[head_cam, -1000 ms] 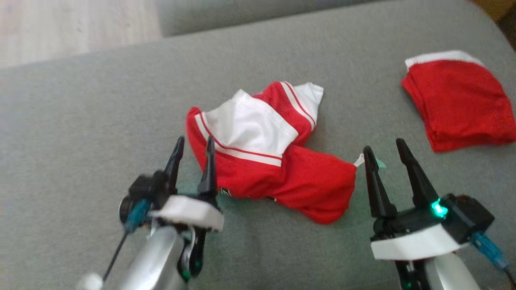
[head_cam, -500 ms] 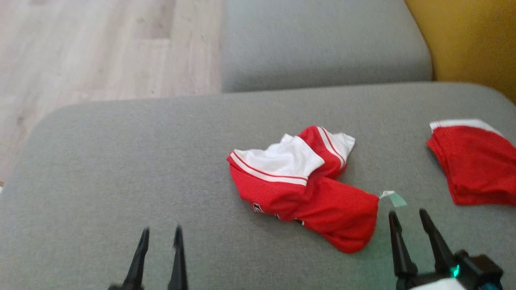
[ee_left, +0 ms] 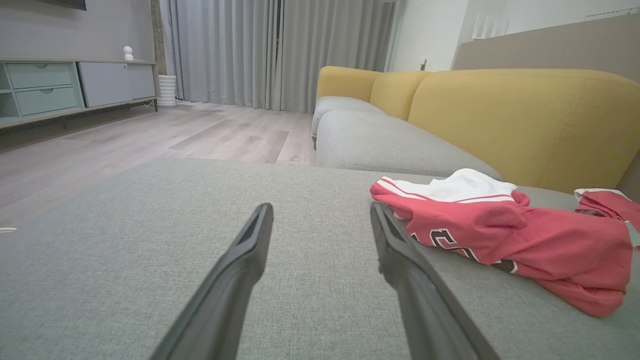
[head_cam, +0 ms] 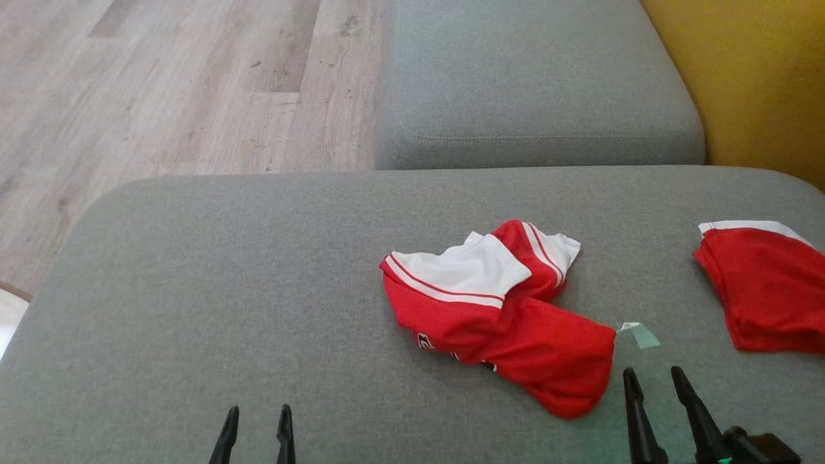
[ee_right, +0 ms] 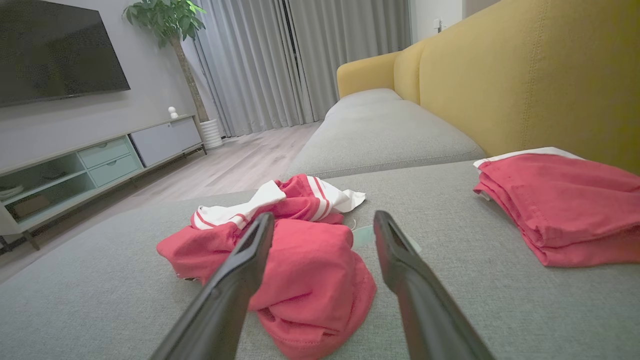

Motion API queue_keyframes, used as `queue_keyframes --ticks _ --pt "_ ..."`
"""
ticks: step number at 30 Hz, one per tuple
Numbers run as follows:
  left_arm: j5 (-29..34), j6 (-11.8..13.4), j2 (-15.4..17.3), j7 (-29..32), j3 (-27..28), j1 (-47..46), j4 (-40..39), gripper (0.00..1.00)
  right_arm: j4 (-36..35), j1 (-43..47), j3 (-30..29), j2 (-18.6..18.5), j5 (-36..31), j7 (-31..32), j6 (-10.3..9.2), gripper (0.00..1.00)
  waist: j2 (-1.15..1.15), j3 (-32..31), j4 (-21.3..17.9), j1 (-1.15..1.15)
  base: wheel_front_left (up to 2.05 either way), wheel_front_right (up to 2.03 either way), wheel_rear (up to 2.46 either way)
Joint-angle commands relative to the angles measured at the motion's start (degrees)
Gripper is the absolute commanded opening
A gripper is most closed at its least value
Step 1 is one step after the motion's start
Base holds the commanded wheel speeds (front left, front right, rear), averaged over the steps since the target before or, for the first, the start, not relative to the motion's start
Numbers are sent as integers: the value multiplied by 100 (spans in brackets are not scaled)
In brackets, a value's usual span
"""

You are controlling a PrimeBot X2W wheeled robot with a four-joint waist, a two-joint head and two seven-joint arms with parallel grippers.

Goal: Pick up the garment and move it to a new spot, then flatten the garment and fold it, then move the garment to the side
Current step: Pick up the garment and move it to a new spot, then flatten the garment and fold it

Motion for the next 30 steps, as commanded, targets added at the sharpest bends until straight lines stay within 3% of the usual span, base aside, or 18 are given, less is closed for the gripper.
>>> queue_keyframes --ticks 1,11,19,24,30 --pt "42 -1 -42 -54 105 -219 -168 100 -159 -123 129 -42 -70 -21 -5 100 0 -6 7 0 0 0 0" --pt "74 1 -43 -54 29 -248 -120 100 -148 -85 199 -34 -90 -21 -5 100 0 -8 -7 0 0 0 0" --pt "125 -91 -43 -54 -24 -740 32 100 -216 -262 352 -67 -90 -21 -5 100 0 330 -313 0 0 0 0" --pt "266 -303 -43 -54 -182 -1764 302 100 -362 -518 511 -217 -80 -21 -5 100 0 806 -695 0 0 0 0" --pt "197 -520 -43 58 -740 -3850 1172 100 -601 -942 616 -451 -19 -21 -5 100 0 1799 -1089 0 0 0 0"
